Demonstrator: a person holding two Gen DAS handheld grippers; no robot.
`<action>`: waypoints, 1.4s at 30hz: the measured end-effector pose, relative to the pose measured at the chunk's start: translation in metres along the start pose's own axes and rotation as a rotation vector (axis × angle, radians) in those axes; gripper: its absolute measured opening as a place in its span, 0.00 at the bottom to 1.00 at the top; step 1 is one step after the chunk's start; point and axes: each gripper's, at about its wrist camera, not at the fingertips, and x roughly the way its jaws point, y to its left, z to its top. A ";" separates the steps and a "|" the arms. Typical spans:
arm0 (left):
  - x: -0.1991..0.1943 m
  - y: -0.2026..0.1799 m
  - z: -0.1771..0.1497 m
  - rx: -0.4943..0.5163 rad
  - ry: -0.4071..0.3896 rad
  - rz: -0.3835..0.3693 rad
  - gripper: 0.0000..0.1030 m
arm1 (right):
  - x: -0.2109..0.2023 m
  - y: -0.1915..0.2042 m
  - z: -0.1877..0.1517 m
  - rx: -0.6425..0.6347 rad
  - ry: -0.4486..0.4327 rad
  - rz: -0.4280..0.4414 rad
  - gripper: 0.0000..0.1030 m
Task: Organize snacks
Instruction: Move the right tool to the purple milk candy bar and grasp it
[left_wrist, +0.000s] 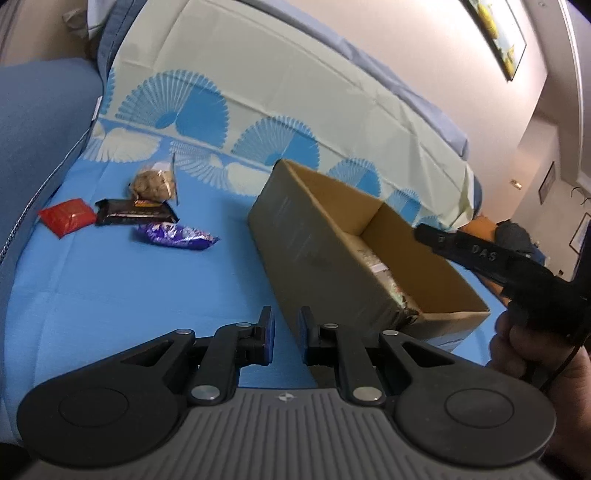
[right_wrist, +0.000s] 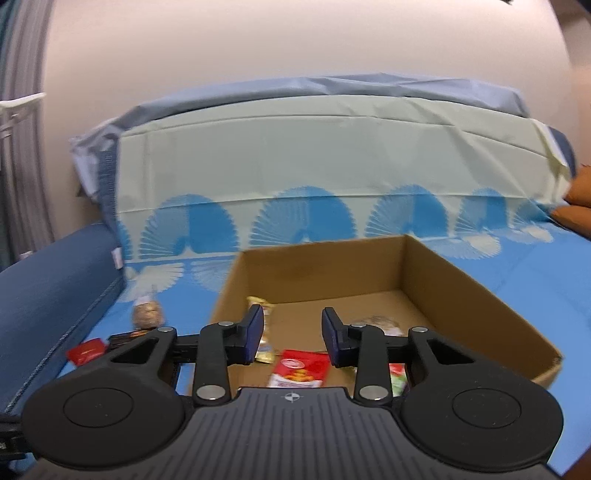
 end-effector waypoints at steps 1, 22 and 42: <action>0.001 -0.001 0.000 0.000 -0.006 0.007 0.14 | -0.001 0.004 0.000 -0.008 0.002 0.022 0.35; -0.045 0.030 0.021 -0.116 -0.323 0.418 0.35 | 0.170 0.144 0.010 0.241 0.535 0.154 0.56; -0.038 0.044 0.021 -0.151 -0.292 0.386 0.37 | 0.234 0.184 -0.038 -0.022 0.665 -0.073 0.50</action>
